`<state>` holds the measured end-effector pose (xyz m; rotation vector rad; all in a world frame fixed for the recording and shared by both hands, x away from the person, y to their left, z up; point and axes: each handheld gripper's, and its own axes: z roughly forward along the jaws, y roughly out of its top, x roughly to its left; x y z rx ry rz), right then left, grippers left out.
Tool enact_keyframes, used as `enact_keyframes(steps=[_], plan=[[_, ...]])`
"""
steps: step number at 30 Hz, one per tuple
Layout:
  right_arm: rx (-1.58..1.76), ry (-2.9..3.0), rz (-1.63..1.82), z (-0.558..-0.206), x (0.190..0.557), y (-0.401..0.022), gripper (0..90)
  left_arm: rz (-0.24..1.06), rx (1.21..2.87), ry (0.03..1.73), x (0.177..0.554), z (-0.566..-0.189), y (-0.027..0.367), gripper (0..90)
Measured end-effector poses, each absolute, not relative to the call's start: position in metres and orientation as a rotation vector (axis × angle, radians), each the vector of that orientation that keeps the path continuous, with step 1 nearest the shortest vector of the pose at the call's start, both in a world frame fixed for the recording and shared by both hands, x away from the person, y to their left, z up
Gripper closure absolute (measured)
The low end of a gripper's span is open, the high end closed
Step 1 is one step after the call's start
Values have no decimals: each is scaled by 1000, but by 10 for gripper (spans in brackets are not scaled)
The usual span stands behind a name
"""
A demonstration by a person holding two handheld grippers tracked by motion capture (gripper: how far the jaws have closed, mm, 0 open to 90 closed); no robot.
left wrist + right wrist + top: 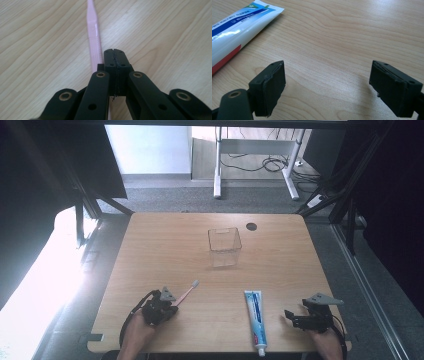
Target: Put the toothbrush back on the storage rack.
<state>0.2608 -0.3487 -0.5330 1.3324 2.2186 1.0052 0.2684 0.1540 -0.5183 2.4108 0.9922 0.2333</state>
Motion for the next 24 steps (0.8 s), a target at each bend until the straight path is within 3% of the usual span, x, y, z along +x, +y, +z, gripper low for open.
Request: enact_keyframes(steps=[10, 24], plan=[[1331, 2221, 1006, -533, 261, -349, 135, 222, 2394, 978, 272, -505, 159, 892], [1333, 2225, 1008, -534, 261, -349, 135, 159, 2524, 1011, 303, -501, 146, 788]])
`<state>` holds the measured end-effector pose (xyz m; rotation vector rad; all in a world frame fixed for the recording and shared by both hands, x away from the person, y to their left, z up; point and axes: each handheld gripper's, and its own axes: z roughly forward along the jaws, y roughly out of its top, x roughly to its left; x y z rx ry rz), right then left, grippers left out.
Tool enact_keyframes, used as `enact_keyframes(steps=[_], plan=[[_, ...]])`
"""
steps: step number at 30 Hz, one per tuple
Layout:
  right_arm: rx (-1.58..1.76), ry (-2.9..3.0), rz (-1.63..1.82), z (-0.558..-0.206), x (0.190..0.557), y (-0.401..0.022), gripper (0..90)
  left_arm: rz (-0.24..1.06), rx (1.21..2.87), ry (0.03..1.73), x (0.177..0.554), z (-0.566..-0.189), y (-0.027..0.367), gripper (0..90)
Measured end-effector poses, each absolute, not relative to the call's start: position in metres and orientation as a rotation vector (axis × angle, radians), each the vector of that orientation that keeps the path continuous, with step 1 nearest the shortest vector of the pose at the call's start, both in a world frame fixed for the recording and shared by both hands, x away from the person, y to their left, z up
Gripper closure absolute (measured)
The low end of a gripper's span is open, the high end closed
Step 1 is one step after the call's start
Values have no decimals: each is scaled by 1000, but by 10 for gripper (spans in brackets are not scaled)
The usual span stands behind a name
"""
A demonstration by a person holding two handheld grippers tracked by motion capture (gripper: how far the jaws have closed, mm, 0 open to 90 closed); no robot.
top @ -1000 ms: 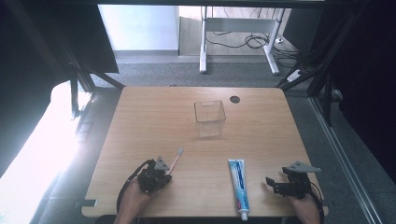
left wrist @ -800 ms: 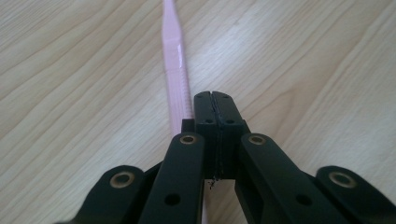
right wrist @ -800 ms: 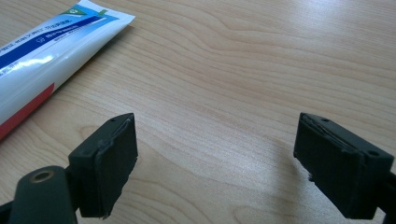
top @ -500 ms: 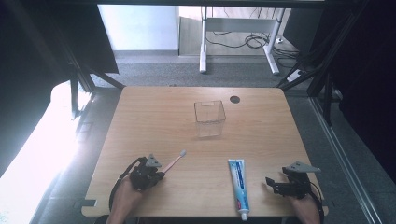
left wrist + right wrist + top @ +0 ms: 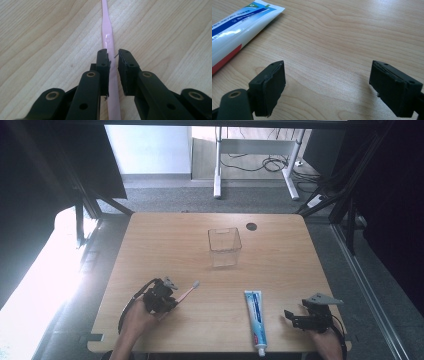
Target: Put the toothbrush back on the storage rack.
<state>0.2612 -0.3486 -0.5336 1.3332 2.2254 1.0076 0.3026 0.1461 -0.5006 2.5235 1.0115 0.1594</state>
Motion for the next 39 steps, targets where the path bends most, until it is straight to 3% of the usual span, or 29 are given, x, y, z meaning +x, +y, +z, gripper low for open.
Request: enact_keyframes(steps=[19, 39], plan=[[1332, 2229, 1009, -534, 261, -349, 135, 57, 2660, 1095, 334, -501, 124, 726], [1339, 2223, 1018, -534, 261, -349, 135, 24, 2715, 1116, 340, -500, 113, 791]])
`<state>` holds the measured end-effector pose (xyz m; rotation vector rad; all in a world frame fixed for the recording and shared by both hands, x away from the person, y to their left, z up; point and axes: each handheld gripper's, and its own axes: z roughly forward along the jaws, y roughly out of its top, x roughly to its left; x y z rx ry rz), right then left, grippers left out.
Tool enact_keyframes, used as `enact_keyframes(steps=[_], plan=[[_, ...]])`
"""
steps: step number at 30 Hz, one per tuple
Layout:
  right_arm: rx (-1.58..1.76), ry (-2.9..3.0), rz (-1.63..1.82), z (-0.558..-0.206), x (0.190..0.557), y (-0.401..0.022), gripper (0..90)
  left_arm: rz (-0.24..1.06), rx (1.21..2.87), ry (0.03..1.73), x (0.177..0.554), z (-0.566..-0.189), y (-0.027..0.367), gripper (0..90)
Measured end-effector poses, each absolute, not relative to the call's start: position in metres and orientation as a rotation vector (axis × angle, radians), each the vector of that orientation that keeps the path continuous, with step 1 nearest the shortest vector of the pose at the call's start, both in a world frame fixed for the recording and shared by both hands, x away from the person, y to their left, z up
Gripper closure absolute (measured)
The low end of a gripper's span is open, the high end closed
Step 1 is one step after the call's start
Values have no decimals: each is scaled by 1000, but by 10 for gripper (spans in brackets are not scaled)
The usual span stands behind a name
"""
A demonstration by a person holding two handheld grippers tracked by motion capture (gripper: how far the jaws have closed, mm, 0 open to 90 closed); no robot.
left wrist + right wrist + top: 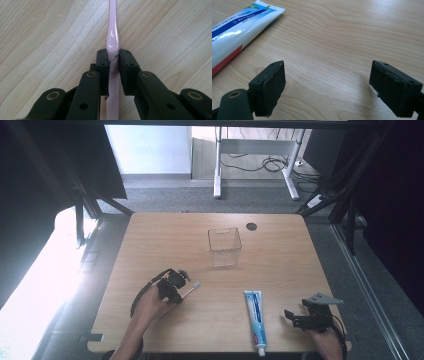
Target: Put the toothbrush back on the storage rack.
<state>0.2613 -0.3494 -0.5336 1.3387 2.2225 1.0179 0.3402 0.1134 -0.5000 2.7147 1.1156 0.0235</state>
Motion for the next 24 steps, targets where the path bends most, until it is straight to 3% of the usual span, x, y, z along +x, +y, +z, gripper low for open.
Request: enact_keyframes(steps=[24], plan=[[1327, 2214, 1025, -532, 261, -349, 131, 38, 2585, 1035, 340, -471, 122, 790]])
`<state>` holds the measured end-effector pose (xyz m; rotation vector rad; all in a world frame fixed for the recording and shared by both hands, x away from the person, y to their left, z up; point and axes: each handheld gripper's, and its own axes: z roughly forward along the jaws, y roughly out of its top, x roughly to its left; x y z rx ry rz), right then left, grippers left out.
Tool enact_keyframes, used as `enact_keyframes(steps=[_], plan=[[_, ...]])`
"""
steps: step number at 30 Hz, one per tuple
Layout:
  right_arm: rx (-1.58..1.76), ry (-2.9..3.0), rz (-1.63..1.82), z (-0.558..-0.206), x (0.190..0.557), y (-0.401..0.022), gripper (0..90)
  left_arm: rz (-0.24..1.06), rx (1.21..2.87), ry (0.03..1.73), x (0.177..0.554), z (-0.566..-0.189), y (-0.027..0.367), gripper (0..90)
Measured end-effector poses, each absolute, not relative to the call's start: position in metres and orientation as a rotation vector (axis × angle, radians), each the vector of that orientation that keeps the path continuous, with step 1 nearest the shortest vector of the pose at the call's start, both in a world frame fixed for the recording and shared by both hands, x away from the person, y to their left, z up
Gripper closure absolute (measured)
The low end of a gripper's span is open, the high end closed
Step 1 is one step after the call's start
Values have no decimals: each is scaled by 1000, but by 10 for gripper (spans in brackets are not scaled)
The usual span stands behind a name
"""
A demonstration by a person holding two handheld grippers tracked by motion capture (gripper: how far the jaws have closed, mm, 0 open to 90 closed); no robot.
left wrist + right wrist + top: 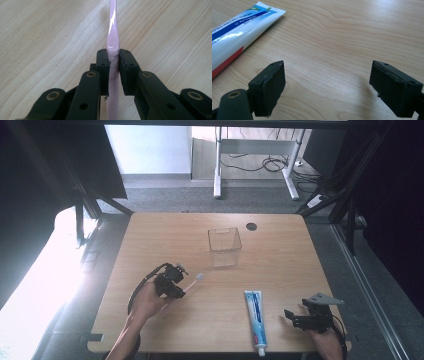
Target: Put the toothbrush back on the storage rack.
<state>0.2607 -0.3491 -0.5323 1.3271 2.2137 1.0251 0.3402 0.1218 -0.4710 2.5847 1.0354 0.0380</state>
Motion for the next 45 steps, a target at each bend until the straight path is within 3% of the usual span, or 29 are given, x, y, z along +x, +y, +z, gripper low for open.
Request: enact_keyframes(steps=[18, 45], plan=[[1312, 2234, 1040, -533, 262, -347, 0, 80, 2466, 992, 345, -446, 129, 790], [1299, 2242, 1044, -533, 262, -346, 0, 159, 2338, 903, 363, -416, 119, 790]])
